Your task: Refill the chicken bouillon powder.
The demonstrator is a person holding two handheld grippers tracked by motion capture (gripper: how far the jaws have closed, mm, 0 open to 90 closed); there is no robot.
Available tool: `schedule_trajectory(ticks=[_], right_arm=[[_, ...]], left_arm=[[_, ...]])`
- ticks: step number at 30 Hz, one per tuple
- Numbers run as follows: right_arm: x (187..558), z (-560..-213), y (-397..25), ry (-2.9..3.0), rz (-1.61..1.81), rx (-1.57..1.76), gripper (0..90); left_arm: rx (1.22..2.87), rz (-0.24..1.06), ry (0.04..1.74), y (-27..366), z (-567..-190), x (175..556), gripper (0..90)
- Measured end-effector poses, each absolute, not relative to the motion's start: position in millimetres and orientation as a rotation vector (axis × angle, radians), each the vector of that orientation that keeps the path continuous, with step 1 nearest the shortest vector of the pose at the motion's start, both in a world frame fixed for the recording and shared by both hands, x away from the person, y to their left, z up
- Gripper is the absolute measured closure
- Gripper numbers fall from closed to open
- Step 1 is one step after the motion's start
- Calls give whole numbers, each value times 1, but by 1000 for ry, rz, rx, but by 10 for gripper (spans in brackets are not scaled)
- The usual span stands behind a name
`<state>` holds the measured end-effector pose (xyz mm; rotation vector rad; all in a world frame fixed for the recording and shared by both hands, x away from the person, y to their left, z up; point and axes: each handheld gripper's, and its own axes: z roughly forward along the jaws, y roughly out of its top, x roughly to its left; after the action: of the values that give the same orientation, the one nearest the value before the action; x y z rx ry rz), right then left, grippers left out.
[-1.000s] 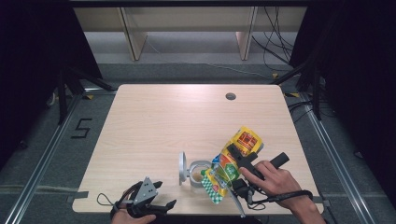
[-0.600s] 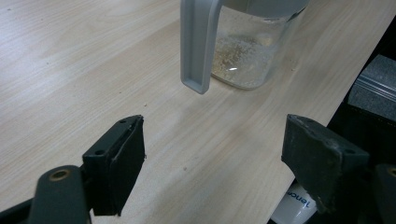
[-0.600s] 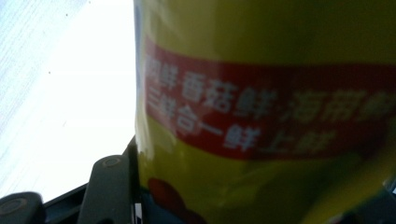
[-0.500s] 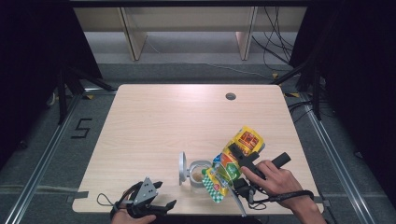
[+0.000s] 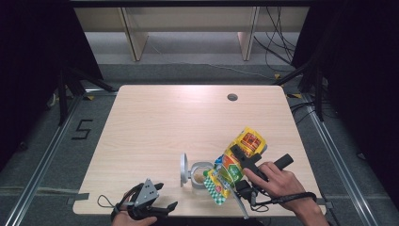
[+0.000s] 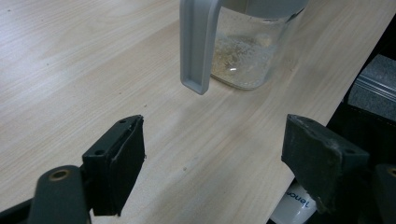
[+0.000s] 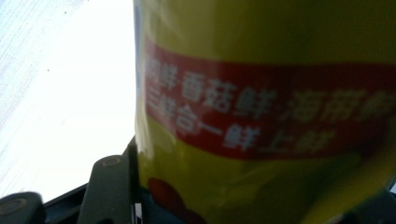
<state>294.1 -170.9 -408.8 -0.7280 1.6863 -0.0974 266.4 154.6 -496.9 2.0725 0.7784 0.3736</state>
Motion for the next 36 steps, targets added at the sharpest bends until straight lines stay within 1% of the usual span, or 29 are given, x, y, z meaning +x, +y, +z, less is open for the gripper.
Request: schedule_trajectory(ticks=[36], right_arm=[[293,-410,-171,1689,-86,-733,433]], left_arm=[[2068,374,780,155,-498,267,209]])
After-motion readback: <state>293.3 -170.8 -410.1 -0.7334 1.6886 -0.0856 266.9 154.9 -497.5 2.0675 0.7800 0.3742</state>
